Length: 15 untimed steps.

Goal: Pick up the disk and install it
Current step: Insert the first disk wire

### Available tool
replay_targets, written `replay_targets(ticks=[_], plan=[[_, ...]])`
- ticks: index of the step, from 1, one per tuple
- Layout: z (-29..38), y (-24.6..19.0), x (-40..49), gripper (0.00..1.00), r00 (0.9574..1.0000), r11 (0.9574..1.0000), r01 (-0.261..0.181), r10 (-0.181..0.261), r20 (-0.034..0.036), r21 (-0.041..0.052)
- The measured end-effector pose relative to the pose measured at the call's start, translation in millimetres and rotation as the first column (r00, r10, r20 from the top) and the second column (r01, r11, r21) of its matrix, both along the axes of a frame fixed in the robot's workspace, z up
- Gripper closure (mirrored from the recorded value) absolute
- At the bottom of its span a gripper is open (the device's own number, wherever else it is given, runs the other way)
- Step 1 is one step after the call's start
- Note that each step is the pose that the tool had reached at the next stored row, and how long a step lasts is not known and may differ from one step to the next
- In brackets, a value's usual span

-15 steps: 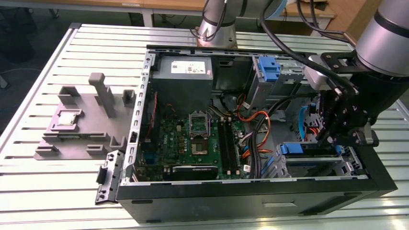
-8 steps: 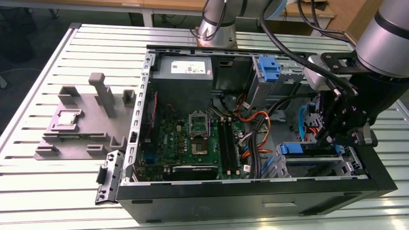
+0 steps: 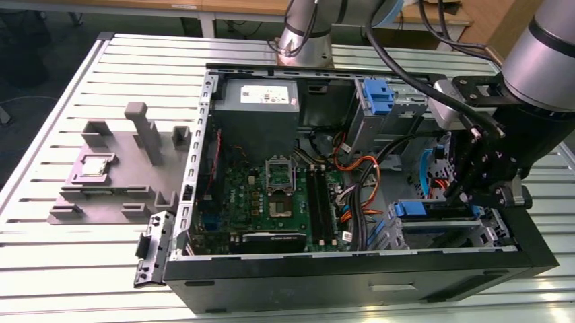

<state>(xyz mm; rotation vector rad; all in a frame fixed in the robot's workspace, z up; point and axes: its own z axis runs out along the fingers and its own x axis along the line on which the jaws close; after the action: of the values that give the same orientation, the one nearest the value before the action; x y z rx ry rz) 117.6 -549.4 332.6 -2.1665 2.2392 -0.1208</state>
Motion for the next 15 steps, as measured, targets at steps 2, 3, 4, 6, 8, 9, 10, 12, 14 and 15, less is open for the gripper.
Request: replay_targets(ticks=[2, 3, 4, 6, 8, 9, 10, 12, 14, 15], plan=[[-0.1, 0.0, 0.0, 0.83, 1.0000, 1.0000, 0.000, 0.000, 0.0000, 0.0072], [-0.1, 0.0, 0.0, 0.83, 1.0000, 0.9999, 0.000, 0.000, 0.0000, 0.0112], [-0.1, 0.0, 0.0, 0.83, 1.0000, 0.9999, 0.000, 0.000, 0.0000, 0.0141], [-0.2, 0.0, 0.0, 0.83, 1.0000, 0.9999, 0.000, 0.000, 0.0000, 0.0151], [-0.1, -0.1, 0.0, 0.83, 1.0000, 0.9999, 0.000, 0.000, 0.0000, 0.0151], [-0.2, -0.1, 0.0, 0.83, 1.0000, 0.9999, 0.000, 0.000, 0.0000, 0.0152], [-0.1, -0.2, 0.0, 0.83, 1.0000, 0.9999, 0.000, 0.000, 0.0000, 0.0151], [-0.1, -0.5, 0.0, 0.83, 1.0000, 0.9999, 0.000, 0.000, 0.0000, 0.0151], [-0.2, -0.8, 0.0, 0.83, 1.0000, 0.9999, 0.000, 0.000, 0.0000, 0.0151], [-0.1, -0.9, 0.0, 0.83, 1.0000, 0.9999, 0.000, 0.000, 0.0000, 0.0151]])
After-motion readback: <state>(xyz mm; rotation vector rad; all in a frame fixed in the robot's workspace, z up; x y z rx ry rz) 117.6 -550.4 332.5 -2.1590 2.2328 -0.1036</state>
